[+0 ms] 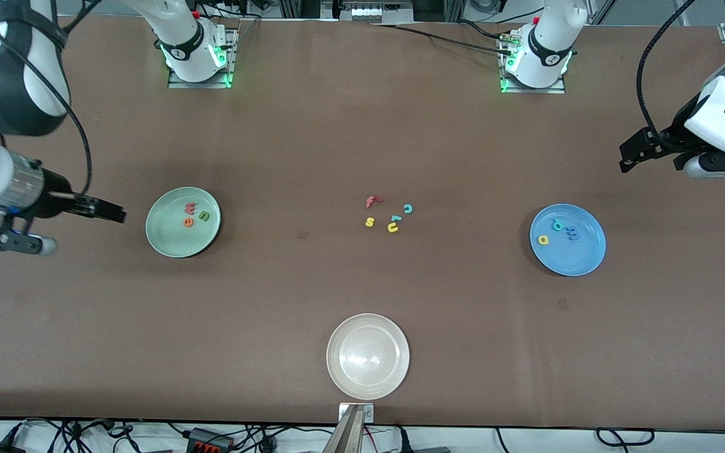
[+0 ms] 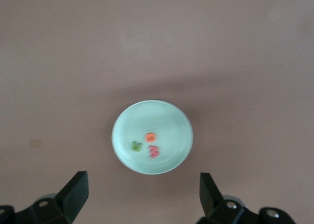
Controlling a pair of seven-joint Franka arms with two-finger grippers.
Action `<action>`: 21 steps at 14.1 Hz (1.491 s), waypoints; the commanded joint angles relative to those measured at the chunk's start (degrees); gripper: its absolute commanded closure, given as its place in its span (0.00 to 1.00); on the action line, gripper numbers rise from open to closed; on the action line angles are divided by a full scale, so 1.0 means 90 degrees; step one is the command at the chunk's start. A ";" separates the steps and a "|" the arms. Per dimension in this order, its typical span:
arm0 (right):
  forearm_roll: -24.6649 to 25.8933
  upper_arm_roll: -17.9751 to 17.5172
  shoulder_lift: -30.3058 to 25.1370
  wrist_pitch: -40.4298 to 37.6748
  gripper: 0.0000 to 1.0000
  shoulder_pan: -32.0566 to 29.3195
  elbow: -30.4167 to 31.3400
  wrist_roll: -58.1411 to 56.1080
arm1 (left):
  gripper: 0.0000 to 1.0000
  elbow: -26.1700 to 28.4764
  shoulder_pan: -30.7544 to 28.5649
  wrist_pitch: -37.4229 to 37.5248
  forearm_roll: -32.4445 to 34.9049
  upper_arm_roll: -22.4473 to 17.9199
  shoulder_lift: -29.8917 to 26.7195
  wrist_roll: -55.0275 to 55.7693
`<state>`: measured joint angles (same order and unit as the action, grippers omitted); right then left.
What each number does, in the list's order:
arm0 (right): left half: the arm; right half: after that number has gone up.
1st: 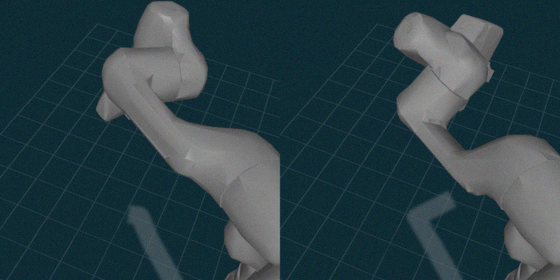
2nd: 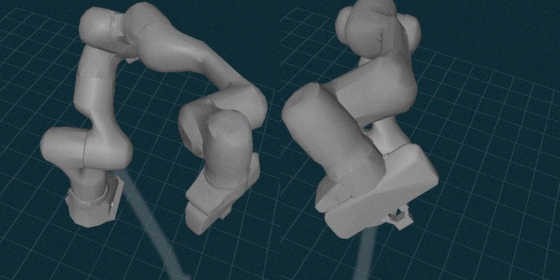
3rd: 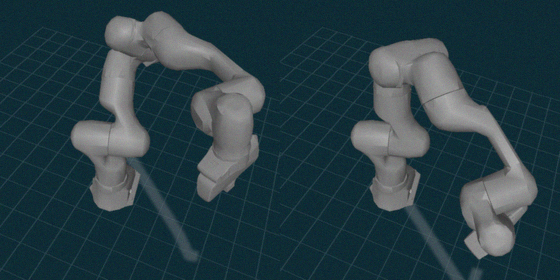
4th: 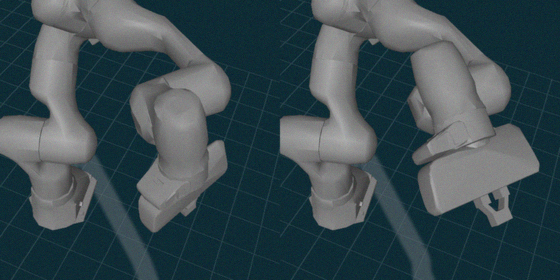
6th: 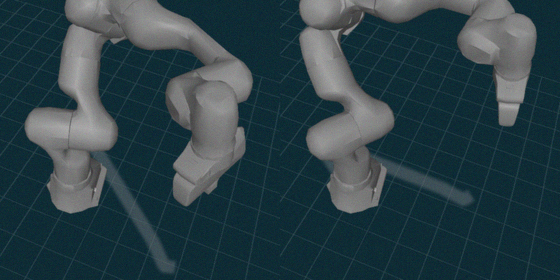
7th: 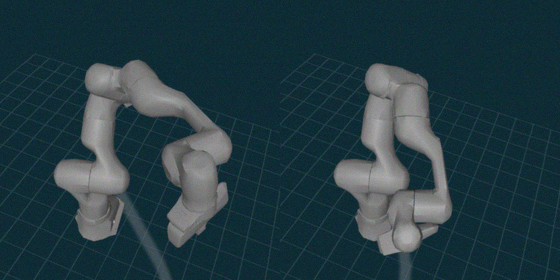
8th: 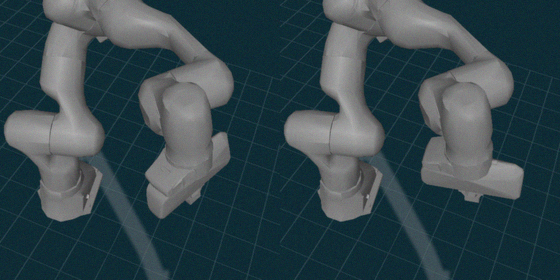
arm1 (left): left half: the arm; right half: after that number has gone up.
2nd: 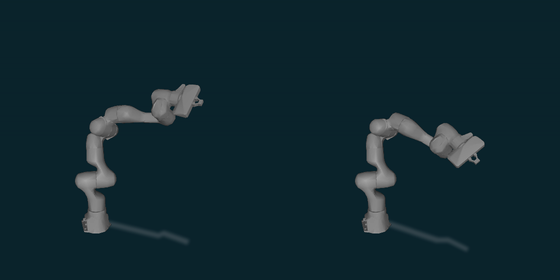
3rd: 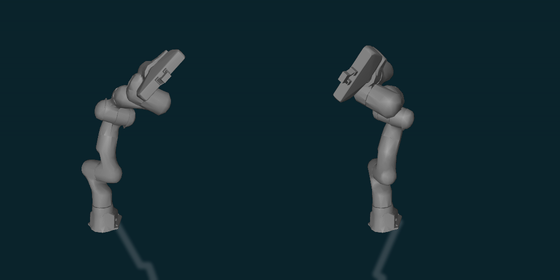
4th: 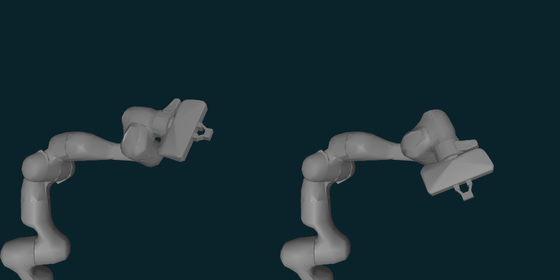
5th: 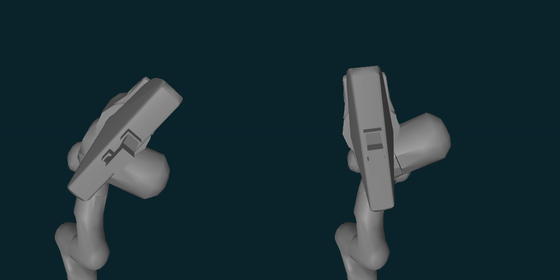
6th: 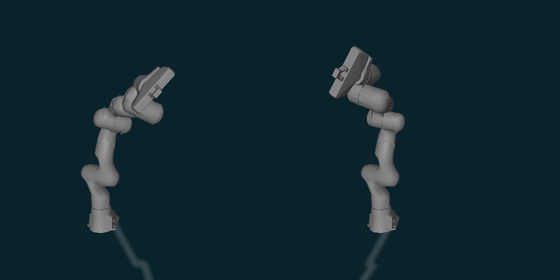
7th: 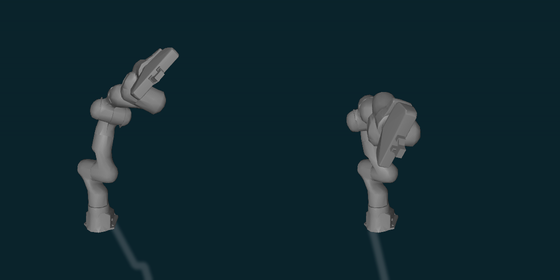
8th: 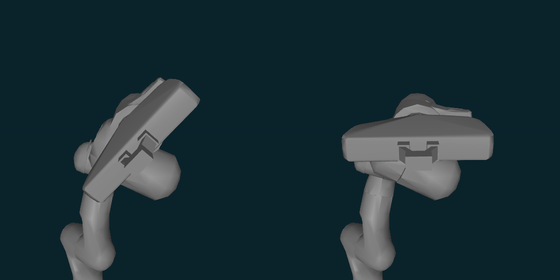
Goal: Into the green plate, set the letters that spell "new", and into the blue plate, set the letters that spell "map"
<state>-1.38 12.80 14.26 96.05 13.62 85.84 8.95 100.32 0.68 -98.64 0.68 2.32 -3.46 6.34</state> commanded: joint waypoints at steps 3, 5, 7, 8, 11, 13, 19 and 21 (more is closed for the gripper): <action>0.0252 -0.0846 -0.0295 -0.0066 0.00 -0.1356 -0.0465 -0.0574 | 0.00 -0.0053 0.0022 0.0120 -0.0105 -0.0013 -0.0075 0.0009; 0.0115 -0.0778 -0.0421 -0.0299 0.00 -0.1483 -0.0495 -0.0613 | 0.00 -0.0053 0.0022 0.0120 -0.0105 -0.0013 -0.0075 0.0009; 0.0192 -0.0739 -0.0636 -0.0350 0.00 -0.1445 -0.0495 -0.0614 | 0.00 -0.0053 0.0022 0.0120 -0.0115 -0.0004 -0.0075 0.0009; 0.0173 -0.0758 -0.0685 -0.0340 0.00 -0.1503 -0.0485 -0.0614 | 0.00 -0.0053 0.0022 0.0110 -0.0115 0.0016 -0.0075 0.0018; 0.0144 -0.0787 -0.0803 -0.0349 0.00 -0.1621 -0.0378 -0.0730 | 0.00 -0.0053 0.0022 0.0110 -0.0105 0.0016 -0.0075 0.0018; 0.0144 -0.0778 -0.1056 -0.0350 0.00 -0.1630 0.0088 -0.0935 | 0.00 -0.0053 0.0022 0.0120 -0.0115 0.0016 -0.0075 0.0018; 0.0270 -0.0768 -0.1925 0.0176 0.00 -0.1621 0.1359 -0.1275 | 0.00 -0.0053 0.0022 0.0120 -0.0115 0.0026 -0.0075 0.0009; 0.0329 -0.0768 -0.2014 0.0207 0.00 -0.1621 0.1438 -0.1336 | 0.00 -0.0053 0.0032 0.0120 -0.0115 0.0026 -0.0075 0.0009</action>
<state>0.98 6.79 -0.56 96.29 0.06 94.98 -1.38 100.27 0.77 -98.63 0.68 2.49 -3.46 6.34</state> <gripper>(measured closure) 0.000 0.000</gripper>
